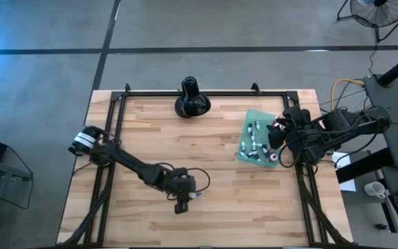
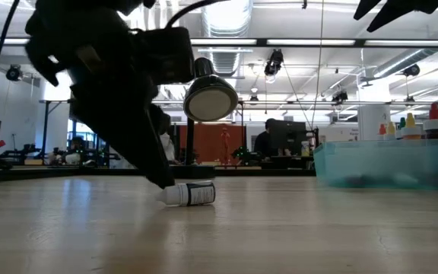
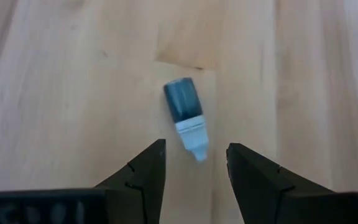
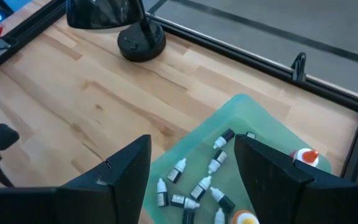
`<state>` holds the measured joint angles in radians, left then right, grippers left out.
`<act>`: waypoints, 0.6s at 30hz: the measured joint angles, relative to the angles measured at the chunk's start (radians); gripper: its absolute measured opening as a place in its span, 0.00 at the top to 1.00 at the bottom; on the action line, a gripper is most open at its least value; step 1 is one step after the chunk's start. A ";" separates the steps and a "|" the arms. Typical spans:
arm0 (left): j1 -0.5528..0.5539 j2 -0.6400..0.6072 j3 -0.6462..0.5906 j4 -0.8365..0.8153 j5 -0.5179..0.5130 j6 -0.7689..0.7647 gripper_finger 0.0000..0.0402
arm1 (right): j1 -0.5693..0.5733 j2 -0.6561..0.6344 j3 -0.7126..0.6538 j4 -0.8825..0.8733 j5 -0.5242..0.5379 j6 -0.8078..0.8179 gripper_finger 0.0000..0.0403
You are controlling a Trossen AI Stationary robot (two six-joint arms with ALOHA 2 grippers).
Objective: Pick & Place food coloring
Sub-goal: Put the small purple food coloring bottle into the green bin
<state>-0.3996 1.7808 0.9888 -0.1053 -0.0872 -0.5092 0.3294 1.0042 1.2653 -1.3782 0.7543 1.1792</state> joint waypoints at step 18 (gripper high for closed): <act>-0.015 0.106 0.071 0.004 -0.196 -0.155 0.65 | 0.000 0.008 -0.038 -0.001 -0.026 0.045 0.44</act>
<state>-0.4148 1.8870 1.0598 -0.1012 -0.2827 -0.6643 0.3294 1.0119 1.2277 -1.3794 0.7286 1.2241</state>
